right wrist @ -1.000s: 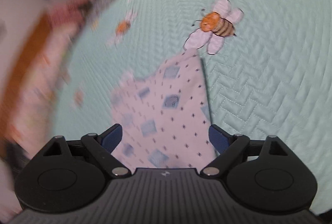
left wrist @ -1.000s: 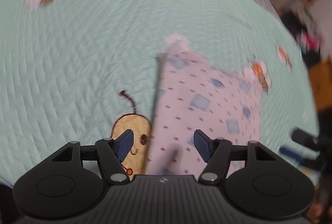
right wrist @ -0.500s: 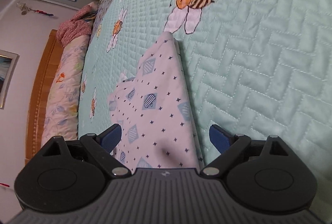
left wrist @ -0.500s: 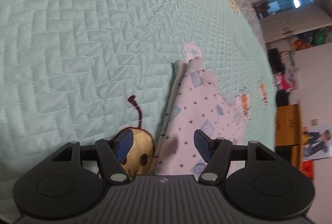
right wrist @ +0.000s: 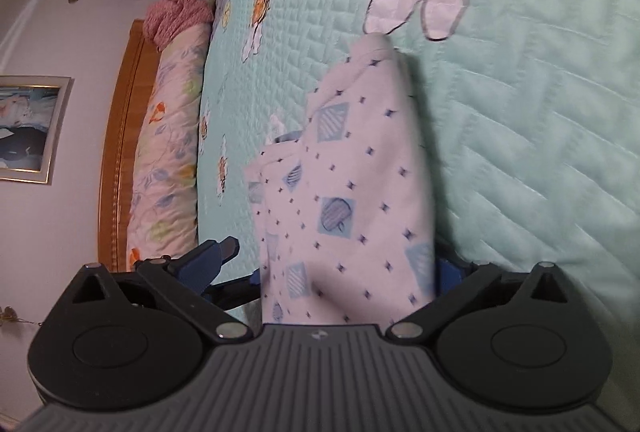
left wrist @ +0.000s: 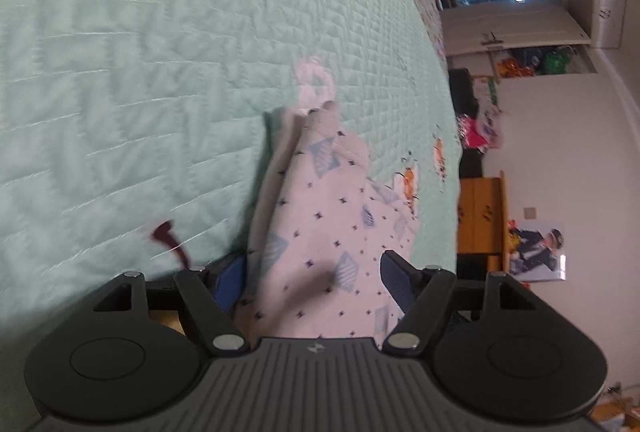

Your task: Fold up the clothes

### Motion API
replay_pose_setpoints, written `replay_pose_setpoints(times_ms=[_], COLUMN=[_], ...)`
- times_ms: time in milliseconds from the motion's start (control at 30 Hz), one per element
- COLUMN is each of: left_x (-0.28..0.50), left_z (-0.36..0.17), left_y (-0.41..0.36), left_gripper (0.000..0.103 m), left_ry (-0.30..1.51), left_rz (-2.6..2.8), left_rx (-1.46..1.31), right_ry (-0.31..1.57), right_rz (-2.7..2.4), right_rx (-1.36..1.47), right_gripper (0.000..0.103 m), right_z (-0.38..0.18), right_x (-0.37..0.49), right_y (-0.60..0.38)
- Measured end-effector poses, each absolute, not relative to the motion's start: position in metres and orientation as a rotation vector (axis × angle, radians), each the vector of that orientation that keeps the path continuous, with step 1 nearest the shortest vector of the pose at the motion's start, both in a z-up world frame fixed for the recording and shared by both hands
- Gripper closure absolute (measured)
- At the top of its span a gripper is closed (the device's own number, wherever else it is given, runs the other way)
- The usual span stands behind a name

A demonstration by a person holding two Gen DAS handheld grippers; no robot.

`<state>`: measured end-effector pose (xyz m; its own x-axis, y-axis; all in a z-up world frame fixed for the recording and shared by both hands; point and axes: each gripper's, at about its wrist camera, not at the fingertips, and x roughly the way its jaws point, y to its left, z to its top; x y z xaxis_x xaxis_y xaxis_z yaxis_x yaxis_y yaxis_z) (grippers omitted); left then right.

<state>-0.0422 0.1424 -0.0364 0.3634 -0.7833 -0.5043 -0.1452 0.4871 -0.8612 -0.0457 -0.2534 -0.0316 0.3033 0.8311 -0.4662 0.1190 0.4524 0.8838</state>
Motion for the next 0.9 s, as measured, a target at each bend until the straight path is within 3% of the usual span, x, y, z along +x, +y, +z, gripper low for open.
replay_pose_setpoints(times_ms=[333, 400, 433, 467, 500, 533, 700, 900], left_x=[-0.034, -0.036, -0.037, -0.037, -0.037, -0.037, -0.04, -0.04], left_z=[-0.033, -0.034, -0.034, -0.035, -0.036, -0.036, -0.016, 0.025], left_y=[0.107, 0.108, 0.108, 0.108, 0.109, 0.109, 0.096, 0.052], left_gripper=[0.03, 0.047, 0.054, 0.071, 0.08, 0.08, 0.085, 0.085], left_ry=[1.143, 1.14, 1.145, 1.149, 1.154, 1.158, 1.116, 1.117], left_rz=[-0.629, -0.609, -0.594, -0.578, -0.563, -0.547, -0.533, -0.606], left_rx=[-0.913, -0.9, -0.89, -0.881, -0.871, -0.862, -0.829, -0.816], right_ry=[1.136, 1.109, 1.096, 1.092, 1.098, 1.108, 1.054, 0.885], right_rz=[0.747, 0.773, 0.784, 0.781, 0.767, 0.749, 0.687, 0.678], right_rx=[0.977, 0.995, 0.993, 0.971, 0.941, 0.92, 1.016, 1.161], right_gripper=[0.0, 0.001, 0.006, 0.011, 0.024, 0.039, 0.074, 0.078], right_z=[-0.032, -0.034, -0.034, -0.034, -0.034, -0.034, -0.041, -0.033], right_x=[-0.027, -0.03, -0.031, -0.033, -0.034, -0.036, -0.051, -0.09], right_y=[-0.236, -0.242, -0.244, -0.245, -0.244, -0.244, -0.252, -0.288])
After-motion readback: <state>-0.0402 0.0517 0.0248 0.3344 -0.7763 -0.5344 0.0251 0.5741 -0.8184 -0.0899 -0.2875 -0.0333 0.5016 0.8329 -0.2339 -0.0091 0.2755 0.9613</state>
